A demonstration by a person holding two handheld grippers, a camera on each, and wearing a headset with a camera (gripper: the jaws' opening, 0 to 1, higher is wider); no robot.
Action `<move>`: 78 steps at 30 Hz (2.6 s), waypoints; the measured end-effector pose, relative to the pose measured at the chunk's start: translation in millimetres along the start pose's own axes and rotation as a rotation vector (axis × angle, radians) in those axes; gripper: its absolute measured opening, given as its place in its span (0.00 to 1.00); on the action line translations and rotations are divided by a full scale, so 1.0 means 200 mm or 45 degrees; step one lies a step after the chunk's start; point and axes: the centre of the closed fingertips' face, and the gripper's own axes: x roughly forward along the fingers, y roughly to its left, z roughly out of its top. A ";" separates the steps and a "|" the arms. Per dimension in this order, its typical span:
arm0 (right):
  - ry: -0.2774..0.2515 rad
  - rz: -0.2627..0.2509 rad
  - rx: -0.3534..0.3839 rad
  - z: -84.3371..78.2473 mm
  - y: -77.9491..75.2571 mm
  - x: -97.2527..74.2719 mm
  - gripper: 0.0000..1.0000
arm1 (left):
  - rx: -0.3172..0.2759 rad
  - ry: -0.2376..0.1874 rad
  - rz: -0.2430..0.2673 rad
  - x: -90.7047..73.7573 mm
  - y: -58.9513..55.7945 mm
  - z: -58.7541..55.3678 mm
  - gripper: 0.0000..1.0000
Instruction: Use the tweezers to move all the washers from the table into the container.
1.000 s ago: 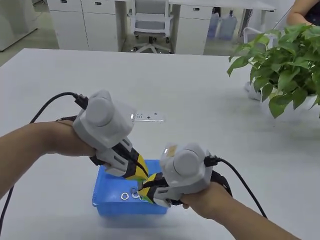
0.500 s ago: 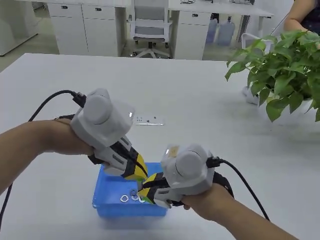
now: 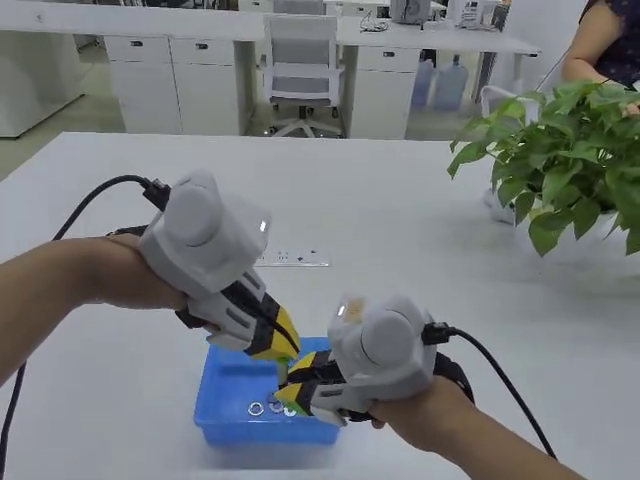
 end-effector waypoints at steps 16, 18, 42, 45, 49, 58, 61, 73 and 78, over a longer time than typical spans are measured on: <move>-0.102 0.005 -0.031 0.10 0.07 -0.04 0.12 | 0.021 -0.008 0.031 -0.08 -0.07 0.07 0.04; -0.113 0.005 -0.026 0.11 0.08 -0.05 0.12 | 0.020 -0.015 0.034 -0.09 -0.08 0.08 0.04; -0.111 0.036 0.029 0.07 0.24 -0.14 0.06 | 0.045 -0.062 -0.001 -0.10 -0.24 0.11 0.05; -0.091 0.043 0.017 0.05 0.26 -0.15 0.06 | 0.059 -0.066 -0.005 -0.09 -0.26 0.10 0.05; -0.060 0.042 -0.004 0.03 0.29 -0.15 0.06 | 0.072 -0.051 -0.019 -0.08 -0.29 0.08 0.06; -0.023 0.041 -0.030 0.00 0.31 -0.16 0.06 | 0.082 -0.018 -0.019 -0.07 -0.32 0.04 0.06; -0.003 0.046 -0.047 -0.02 0.33 -0.16 0.06 | 0.086 -0.007 -0.019 -0.07 -0.34 0.03 0.06; 0.060 0.058 -0.119 -0.07 0.36 -0.17 0.06 | 0.071 -0.008 -0.021 -0.04 -0.38 -0.02 0.06; 0.095 0.069 -0.149 -0.11 0.38 -0.17 0.06 | 0.055 0.003 -0.015 -0.02 -0.40 -0.07 0.06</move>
